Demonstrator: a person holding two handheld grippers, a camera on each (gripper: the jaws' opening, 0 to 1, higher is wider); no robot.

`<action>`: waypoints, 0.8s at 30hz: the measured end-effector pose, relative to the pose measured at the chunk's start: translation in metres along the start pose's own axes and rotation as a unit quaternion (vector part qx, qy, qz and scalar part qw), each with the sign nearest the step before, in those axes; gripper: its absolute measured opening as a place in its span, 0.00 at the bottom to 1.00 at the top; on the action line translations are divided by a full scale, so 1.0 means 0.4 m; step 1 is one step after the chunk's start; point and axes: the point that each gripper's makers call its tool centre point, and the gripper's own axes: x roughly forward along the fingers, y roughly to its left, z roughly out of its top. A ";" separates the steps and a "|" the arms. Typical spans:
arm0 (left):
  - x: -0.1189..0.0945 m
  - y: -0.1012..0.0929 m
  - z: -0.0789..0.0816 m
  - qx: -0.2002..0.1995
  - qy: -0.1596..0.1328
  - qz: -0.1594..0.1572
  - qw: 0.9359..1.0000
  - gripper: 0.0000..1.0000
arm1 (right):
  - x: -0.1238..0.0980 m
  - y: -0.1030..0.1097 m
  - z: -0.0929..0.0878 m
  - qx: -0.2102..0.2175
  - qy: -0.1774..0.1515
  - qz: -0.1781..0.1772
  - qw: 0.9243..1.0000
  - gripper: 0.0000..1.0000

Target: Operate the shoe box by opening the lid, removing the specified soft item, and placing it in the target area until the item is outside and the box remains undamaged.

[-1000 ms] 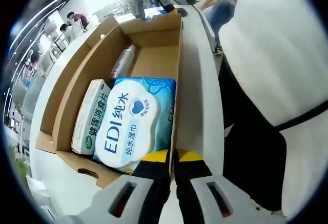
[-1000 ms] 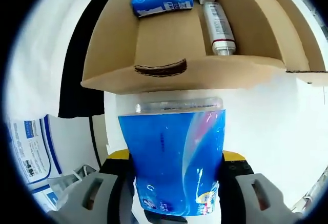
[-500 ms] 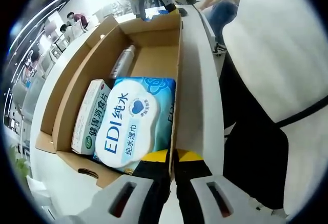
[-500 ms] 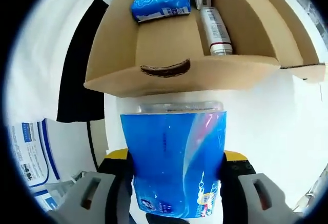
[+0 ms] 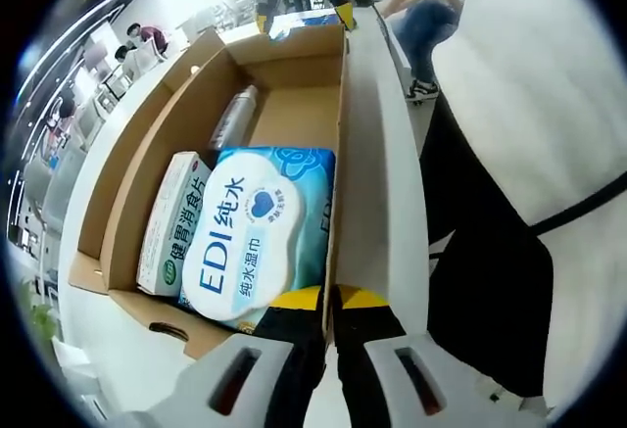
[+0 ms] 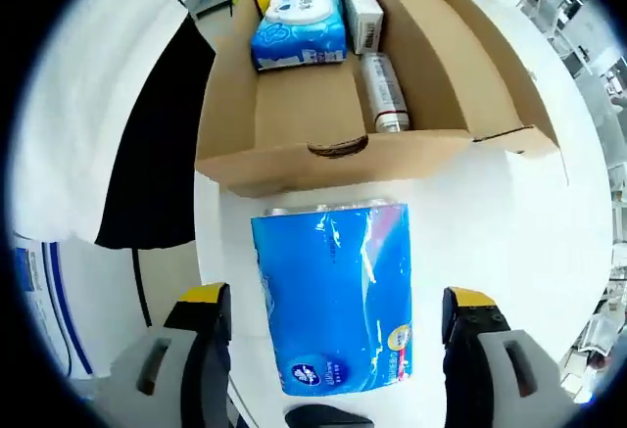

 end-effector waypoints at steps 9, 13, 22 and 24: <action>-0.002 0.000 0.002 0.007 -0.004 0.003 1.000 0.03 | -0.075 -0.011 0.065 0.169 -0.126 -0.079 0.974 0.88; -0.001 0.000 0.001 0.009 -0.005 0.001 1.000 0.03 | -0.110 -0.031 0.028 0.192 -0.107 -0.135 0.966 0.66; 0.001 0.000 -0.001 0.009 -0.005 0.000 1.000 0.03 | -0.186 -0.060 0.045 0.267 -0.143 -0.259 0.917 0.46; 0.001 0.000 -0.001 0.009 -0.005 0.000 1.000 0.03 | -0.197 -0.061 0.057 0.281 -0.158 -0.276 0.905 0.47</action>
